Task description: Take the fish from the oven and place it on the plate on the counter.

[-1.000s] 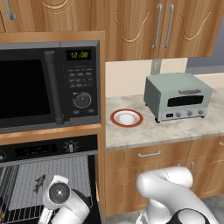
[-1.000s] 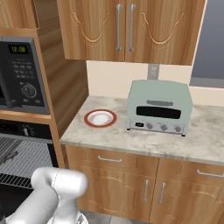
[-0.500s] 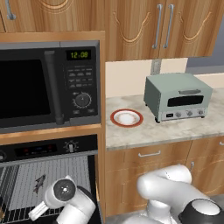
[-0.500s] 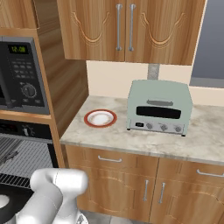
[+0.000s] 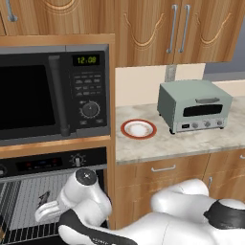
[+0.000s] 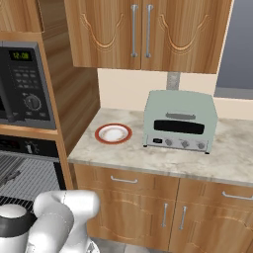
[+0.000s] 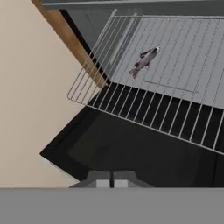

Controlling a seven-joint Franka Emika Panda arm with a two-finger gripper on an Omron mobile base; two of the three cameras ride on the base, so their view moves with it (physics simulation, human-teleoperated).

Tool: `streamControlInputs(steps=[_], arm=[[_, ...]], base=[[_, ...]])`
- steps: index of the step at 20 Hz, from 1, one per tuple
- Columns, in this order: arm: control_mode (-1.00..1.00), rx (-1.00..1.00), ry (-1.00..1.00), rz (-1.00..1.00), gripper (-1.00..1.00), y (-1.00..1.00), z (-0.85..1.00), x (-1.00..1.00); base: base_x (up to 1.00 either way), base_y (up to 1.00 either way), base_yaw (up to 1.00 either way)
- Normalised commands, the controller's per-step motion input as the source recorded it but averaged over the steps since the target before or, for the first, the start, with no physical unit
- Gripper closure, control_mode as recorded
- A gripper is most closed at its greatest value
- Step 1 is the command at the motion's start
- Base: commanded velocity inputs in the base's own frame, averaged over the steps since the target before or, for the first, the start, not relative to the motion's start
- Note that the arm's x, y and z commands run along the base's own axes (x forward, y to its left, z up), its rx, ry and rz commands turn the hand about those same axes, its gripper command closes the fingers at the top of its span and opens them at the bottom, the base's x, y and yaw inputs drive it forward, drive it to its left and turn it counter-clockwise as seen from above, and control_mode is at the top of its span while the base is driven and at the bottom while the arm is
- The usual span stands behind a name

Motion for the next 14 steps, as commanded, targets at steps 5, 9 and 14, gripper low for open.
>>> streamControlInputs(steps=[5, 9, 14], arm=[[-1.00, 0.00, 0.05, -0.17, -1.00, 0.14, 0.00, 0.08], [-1.00, -0.01, 0.12, -0.36, -1.00, 0.12, 0.01, 0.18], [-1.00, -0.04, 0.14, -0.46, -1.00, 0.03, 0.00, 0.16]], base=[[0.00, 0.00, 0.00], [0.00, 0.00, 0.00], [0.00, 0.00, 0.00]])
